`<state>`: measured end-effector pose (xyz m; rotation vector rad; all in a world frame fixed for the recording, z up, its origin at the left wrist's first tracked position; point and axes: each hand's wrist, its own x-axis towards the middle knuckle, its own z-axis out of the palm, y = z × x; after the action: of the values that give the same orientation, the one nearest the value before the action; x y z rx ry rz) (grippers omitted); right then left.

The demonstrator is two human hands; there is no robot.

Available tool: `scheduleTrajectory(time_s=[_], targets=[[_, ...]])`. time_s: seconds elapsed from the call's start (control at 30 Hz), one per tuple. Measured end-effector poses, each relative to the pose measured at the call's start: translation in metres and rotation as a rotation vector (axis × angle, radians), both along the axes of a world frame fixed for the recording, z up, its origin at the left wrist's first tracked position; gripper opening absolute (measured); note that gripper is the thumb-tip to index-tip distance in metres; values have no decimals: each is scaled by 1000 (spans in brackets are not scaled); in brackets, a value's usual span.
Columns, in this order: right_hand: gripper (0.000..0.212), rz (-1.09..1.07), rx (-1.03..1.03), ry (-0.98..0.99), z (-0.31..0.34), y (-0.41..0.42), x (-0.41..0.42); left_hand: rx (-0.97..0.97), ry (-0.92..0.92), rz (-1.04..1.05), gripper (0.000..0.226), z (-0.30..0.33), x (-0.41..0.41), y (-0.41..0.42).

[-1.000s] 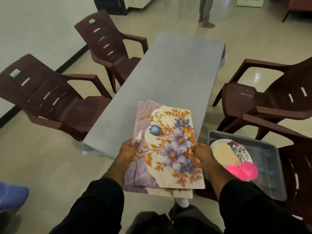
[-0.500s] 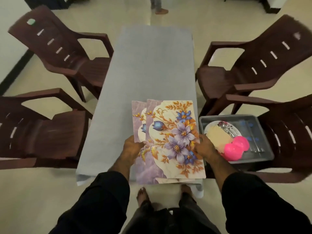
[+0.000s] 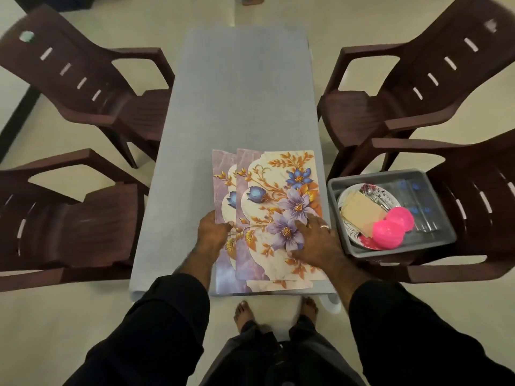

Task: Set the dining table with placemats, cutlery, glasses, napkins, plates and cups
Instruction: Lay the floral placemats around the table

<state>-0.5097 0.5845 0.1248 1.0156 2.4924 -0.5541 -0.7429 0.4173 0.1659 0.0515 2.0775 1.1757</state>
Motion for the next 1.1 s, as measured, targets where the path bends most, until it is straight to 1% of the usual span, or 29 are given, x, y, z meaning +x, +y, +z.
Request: scheduleTrajectory(time_s=[0.1, 0.17, 0.23, 0.3, 0.37, 0.43, 0.5, 0.57, 0.63, 0.73, 0.8, 0.83, 0.87, 0.9, 0.97, 1.0, 1.03, 1.1], targets=[[107, 22, 26, -16, -5, 4, 3, -6, 65, -2, 18, 13, -2, 6], [104, 52, 56, -23, -4, 9, 5, 0, 121, 2, 25, 28, -12, 10], [99, 103, 83, -21, -4, 16, 7, -19, 227, -3, 33, 50, -24, 13], [98, 152, 86, -26, -2, 23, 7, -46, 361, -10, 28, 78, -35, 19], [98, 174, 45, -46, 3, 30, 2, -62, 519, -19, 27, 102, -45, 23], [97, 138, -31, -46, 12, 35, -5, -79, 664, -30, 32, 124, -47, 24], [95, 83, -93, -10, 24, 40, -17, -97, 778, -46, 36, 141, -46, 21], [91, 63, -115, 72, 40, 43, -34, -92, 842, -43, 35, 155, -44, 16], [93, 49, -152, 206, 59, 45, -55, -32, 827, -1, 32, 165, -46, 8], [104, -43, -281, 427, 91, 48, -91, 159, 674, 97, 21, 184, -45, -1], [110, -191, -431, 598, 114, 52, -115, 289, 512, 149, 17, 191, -46, -8], [111, -286, -539, 695, 126, 53, -126, 355, 436, 157, 20, 191, -47, -14], [107, -381, -646, 784, 134, 55, -135, 405, 356, 162, 25, 190, -50, -23], [95, -448, -725, 856, 142, 56, -141, 437, 279, 154, 30, 186, -52, -33], [54, -490, -754, 965, 150, 58, -148, 470, 150, 124, 39, 172, -62, -55], [35, -489, -761, 1005, 152, 58, -150, 454, 113, 111, 39, 164, -67, -63], [23, -478, -782, 1035, 152, 56, -150, 413, 114, 101, 34, 157, -72, -69], [13, -431, -791, 1076, 145, 51, -152, 303, 167, 69, 17, 140, -84, -75]])
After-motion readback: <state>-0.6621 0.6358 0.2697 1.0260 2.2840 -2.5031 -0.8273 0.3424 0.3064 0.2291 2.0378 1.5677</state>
